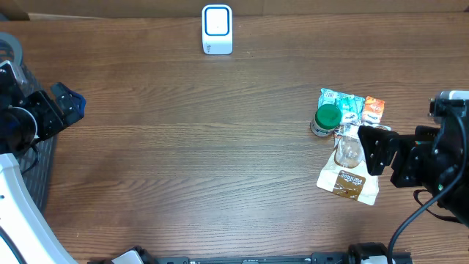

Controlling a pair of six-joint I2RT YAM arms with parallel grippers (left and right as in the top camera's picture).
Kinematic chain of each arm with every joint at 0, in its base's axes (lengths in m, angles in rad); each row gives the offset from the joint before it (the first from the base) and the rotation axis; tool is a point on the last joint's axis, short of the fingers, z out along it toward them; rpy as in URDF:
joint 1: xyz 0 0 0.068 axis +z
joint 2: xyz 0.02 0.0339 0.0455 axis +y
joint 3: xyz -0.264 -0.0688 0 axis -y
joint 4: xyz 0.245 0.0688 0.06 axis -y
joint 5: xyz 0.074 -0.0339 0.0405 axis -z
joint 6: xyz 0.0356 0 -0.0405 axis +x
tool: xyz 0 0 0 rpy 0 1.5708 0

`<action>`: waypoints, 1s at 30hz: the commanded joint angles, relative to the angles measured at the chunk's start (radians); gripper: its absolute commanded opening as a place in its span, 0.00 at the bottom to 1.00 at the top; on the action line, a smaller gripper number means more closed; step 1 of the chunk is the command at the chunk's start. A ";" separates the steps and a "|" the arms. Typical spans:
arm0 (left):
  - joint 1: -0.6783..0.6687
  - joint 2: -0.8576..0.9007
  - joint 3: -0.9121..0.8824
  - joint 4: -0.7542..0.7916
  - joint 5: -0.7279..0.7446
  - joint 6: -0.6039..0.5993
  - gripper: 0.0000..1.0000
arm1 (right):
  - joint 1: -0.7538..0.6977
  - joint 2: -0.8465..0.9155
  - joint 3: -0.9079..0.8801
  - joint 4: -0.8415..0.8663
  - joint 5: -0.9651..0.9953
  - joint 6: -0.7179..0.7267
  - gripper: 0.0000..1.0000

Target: Scan the item barcode

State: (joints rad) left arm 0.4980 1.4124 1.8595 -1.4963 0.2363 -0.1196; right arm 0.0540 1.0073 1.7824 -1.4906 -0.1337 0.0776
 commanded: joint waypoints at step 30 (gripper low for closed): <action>0.003 0.002 0.012 0.002 0.008 0.019 1.00 | 0.049 -0.942 -1.674 1.505 -0.002 0.005 1.00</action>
State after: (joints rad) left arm 0.4980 1.4124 1.8595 -1.4960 0.2363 -0.1196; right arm 0.0872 0.1066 0.1608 -0.0013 -0.1299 0.0788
